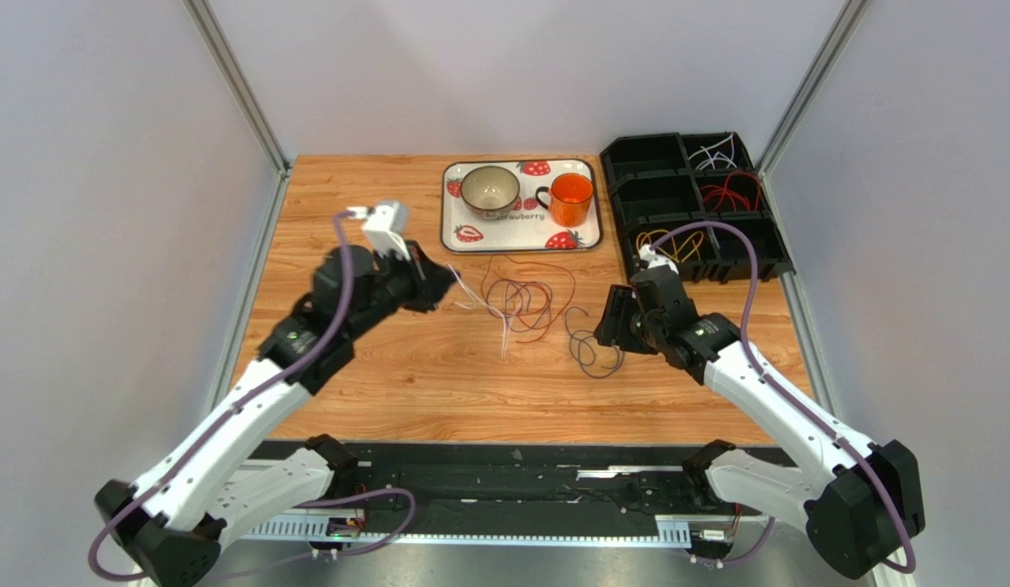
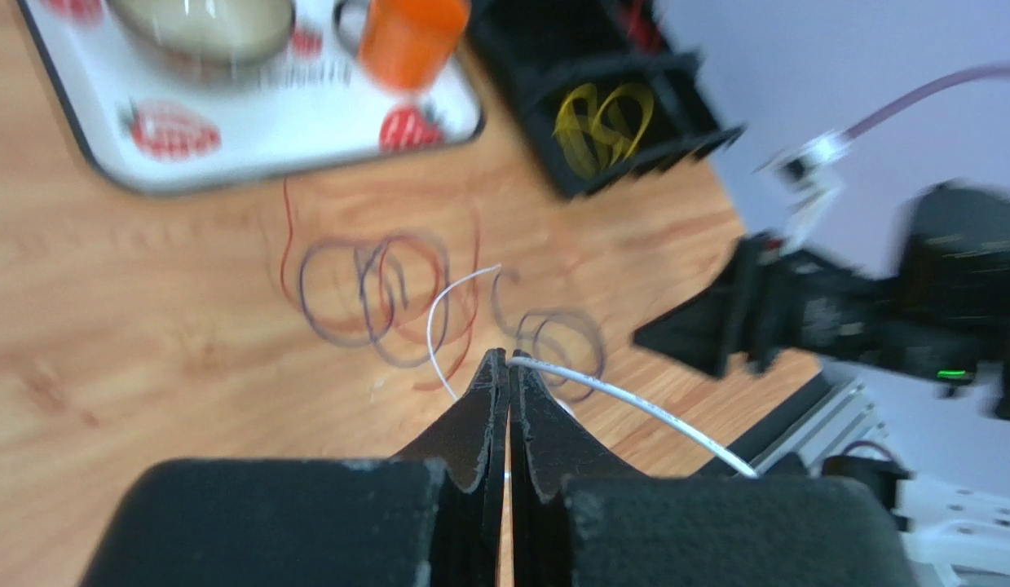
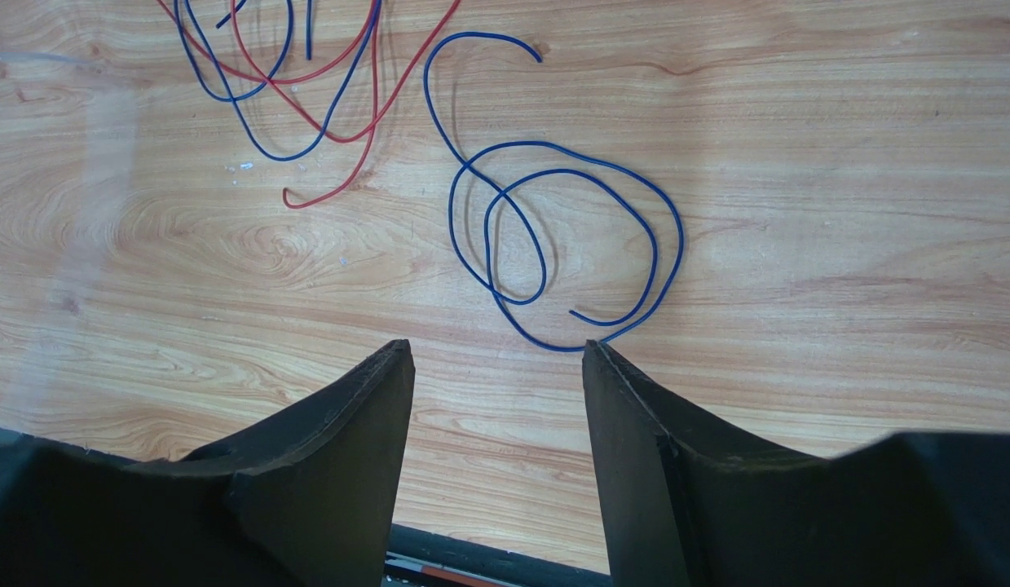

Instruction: Untangle the cables

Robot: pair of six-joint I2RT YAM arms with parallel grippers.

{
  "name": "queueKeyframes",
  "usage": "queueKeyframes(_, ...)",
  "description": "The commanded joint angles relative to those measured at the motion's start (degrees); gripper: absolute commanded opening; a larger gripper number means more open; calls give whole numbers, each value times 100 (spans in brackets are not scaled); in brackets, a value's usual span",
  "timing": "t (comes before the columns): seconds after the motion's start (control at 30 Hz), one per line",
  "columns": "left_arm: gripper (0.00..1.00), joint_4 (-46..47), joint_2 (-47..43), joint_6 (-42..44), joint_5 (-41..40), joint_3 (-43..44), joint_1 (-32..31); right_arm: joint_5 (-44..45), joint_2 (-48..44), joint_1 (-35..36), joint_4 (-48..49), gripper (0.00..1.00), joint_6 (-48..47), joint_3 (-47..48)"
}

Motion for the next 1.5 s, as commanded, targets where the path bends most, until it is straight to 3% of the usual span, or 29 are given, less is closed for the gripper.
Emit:
queueKeyframes(0.0,0,887,288,-637,231,-1450,-33,-14,-98,25,148,57,-63,-17)
queueKeyframes(0.17,0,1899,1035,-980,381,-2304,-401,-348,-450,43,324,57,-89,-219)
queueKeyframes(0.33,0,2348,2168,-1015,196,-2156,-876,-681,-784,96,280,57,-28,-377)
queueKeyframes(0.5,0,2638,3038,-1085,160,-1989,-956,-1243,-881,192,429,58,77,-658)
queueKeyframes(0.77,0,3192,3725,-1235,55,-2217,-1140,-1623,-758,850,895,59,8,-800)
queueKeyframes(1.03,0,3639,3849,-1367,-261,-2656,-1254,-991,173,1826,895,61,-195,-317)
queueKeyframes(1.3,0,3737,3541,-1384,-929,-2921,-1527,-744,1070,2363,904,61,-336,27)
queueKeyframes(1.47,0,3746,3699,-1297,-955,-2806,-1606,248,1316,2451,404,63,164,79)
